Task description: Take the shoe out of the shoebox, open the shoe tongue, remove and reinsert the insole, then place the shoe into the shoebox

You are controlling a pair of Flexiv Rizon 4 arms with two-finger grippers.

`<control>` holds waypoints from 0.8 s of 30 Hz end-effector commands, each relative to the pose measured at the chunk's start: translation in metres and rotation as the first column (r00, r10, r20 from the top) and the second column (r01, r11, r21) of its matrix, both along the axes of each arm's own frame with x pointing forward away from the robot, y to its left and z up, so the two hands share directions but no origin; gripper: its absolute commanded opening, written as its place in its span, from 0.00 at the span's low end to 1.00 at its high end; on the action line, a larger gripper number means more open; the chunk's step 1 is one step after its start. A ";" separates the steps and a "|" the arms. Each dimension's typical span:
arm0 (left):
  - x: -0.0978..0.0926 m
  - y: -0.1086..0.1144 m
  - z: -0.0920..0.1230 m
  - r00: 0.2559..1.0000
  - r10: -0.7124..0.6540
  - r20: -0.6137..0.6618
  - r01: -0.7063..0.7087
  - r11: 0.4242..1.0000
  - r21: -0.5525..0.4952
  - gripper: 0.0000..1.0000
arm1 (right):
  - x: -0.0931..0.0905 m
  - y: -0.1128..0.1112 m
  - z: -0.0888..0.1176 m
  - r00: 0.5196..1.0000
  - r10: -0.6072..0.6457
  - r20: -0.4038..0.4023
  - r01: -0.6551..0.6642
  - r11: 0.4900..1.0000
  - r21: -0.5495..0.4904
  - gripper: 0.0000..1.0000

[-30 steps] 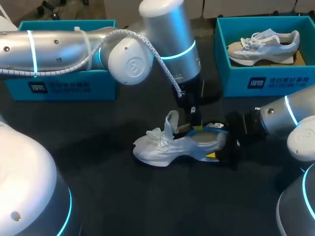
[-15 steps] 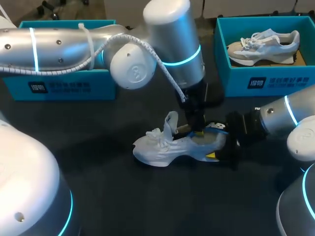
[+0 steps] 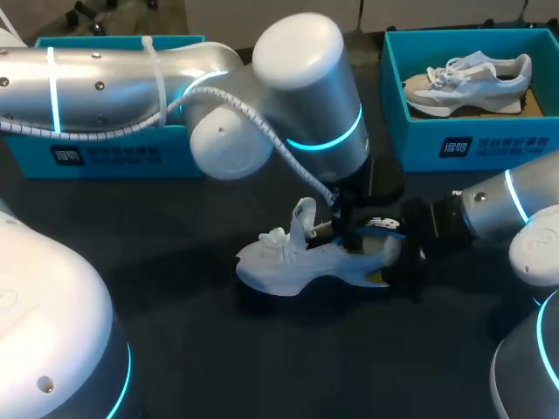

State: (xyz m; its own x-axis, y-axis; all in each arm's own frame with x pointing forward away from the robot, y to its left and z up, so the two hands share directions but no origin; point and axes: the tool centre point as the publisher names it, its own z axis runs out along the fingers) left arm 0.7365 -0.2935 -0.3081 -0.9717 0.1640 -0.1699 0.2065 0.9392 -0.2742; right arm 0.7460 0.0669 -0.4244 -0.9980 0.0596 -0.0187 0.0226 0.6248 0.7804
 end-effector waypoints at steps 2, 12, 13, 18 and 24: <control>-0.007 0.004 -0.002 0.995 0.025 0.097 -0.021 0.999 -0.042 0.75 | 0.000 0.001 0.000 1.000 -0.001 0.001 0.001 1.000 -0.001 0.00; -0.004 0.004 -0.009 0.971 0.090 0.223 -0.077 0.995 -0.068 0.51 | 0.000 0.001 0.000 1.000 -0.001 0.001 0.001 1.000 -0.001 0.00; -0.004 0.004 -0.009 0.968 0.093 0.232 -0.078 0.994 -0.076 0.52 | 0.000 0.001 0.000 1.000 -0.001 0.001 0.001 1.000 -0.001 0.00; -0.002 0.003 -0.011 0.958 0.116 0.261 -0.089 0.990 -0.111 0.53 | 0.000 0.001 0.000 1.000 -0.001 0.001 0.001 1.000 -0.001 0.00; -0.001 0.002 -0.010 0.951 0.128 0.280 -0.090 0.985 -0.146 0.53 | 0.000 0.001 0.000 1.000 -0.001 0.001 0.001 1.000 -0.001 0.00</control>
